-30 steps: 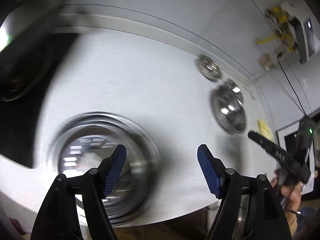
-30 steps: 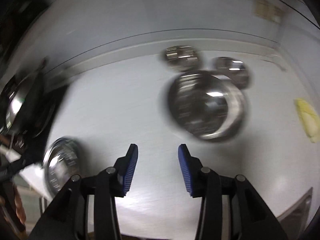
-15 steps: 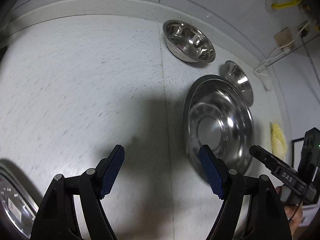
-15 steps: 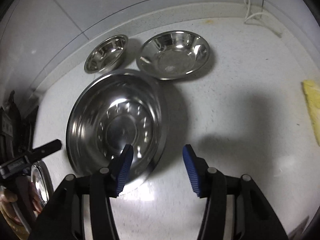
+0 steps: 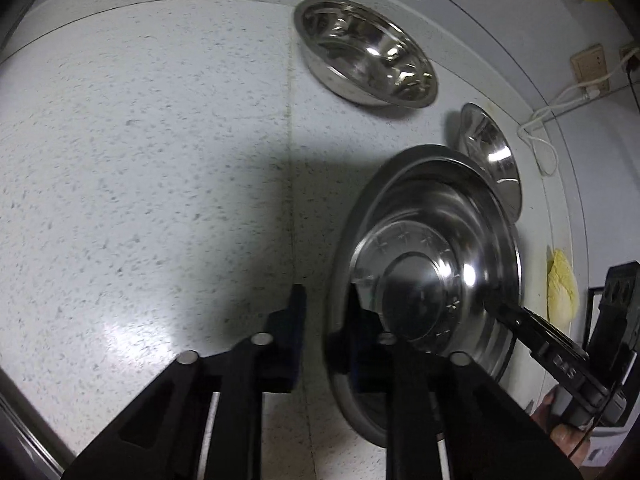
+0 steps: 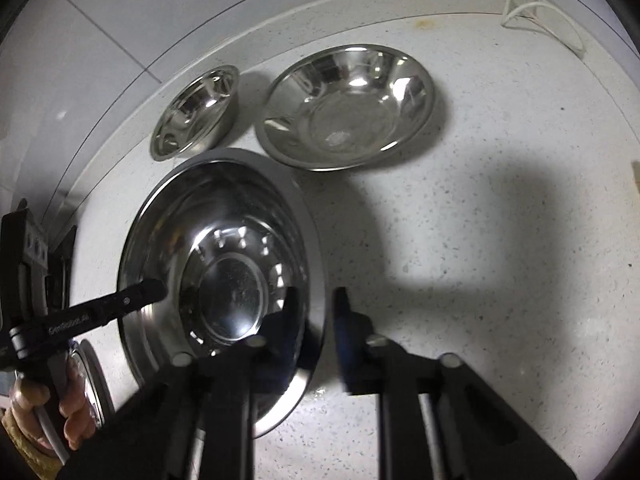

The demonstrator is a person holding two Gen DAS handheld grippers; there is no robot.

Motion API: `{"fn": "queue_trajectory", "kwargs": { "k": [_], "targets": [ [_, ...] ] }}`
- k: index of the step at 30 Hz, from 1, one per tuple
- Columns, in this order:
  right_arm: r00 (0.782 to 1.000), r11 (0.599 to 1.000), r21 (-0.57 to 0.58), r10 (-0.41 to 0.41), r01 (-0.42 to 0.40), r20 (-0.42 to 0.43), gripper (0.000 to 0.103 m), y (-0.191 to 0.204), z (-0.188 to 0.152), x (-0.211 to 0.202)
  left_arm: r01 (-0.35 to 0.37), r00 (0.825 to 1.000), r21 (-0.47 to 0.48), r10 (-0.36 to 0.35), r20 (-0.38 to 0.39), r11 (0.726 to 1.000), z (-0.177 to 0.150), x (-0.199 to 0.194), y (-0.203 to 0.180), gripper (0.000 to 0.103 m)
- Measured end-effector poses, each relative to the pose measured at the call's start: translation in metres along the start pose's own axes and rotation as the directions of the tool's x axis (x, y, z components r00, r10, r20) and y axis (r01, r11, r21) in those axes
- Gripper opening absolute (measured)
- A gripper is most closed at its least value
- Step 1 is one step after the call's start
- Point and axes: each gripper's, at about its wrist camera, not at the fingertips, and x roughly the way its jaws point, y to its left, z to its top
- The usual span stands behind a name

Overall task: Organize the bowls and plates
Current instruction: 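Close the left gripper on a large bowl rim while the right gripper closes too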

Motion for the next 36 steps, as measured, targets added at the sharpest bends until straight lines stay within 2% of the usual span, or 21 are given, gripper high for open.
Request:
{"fn": "queue_trajectory", "kwargs": {
  "k": [1, 4, 8, 14, 17, 24, 26, 36],
  "targets": [
    [1.000, 1.000, -0.007, -0.002, 0.002, 0.004, 0.010, 0.002, 0.000, -0.001, 0.010, 1.000, 0.009, -0.010, 0.002, 1.000, -0.001, -0.001, -0.002, 0.007],
    [0.999, 1.000, -0.017, -0.020, 0.021, 0.026, 0.010, 0.006, -0.004, -0.009, 0.021, 0.999, 0.035, -0.022, 0.025, 0.999, -0.006, -0.013, -0.006, 0.007],
    [0.998, 0.999, -0.030, -0.011, 0.013, 0.064, 0.010, 0.020, -0.021, -0.039, 0.061, 0.997, 0.049, -0.064, 0.053, 0.997, -0.026, -0.047, -0.002, 0.006],
    [0.994, 0.997, -0.075, 0.012, -0.004, 0.111, 0.010, 0.053, -0.070, -0.094, 0.110, 0.990, 0.060, -0.115, 0.087, 0.992, -0.077, -0.102, 0.009, 0.007],
    [0.995, 0.995, -0.099, 0.019, -0.009, 0.102, 0.010, 0.064, -0.100, -0.107, 0.126, 0.988, 0.045, -0.129, 0.083, 0.991, -0.108, -0.112, 0.019, 0.007],
    [1.000, 0.997, -0.078, 0.003, -0.001, 0.016, 0.010, 0.061, -0.157, -0.092, 0.093, 0.996, 0.044, -0.093, 0.009, 0.995, -0.167, -0.093, 0.039, 0.007],
    [1.000, 0.998, -0.067, -0.005, 0.005, 0.002, 0.010, 0.057, -0.165, -0.086, 0.081, 0.997, 0.048, -0.080, -0.018, 0.996, -0.174, -0.084, 0.040, 0.007],
    [1.000, 0.996, -0.086, -0.022, 0.021, -0.011, 0.010, 0.054, -0.178, -0.072, 0.019, 1.000, 0.052, -0.018, -0.014, 0.998, -0.182, -0.065, 0.038, 0.007]
  ]
}}
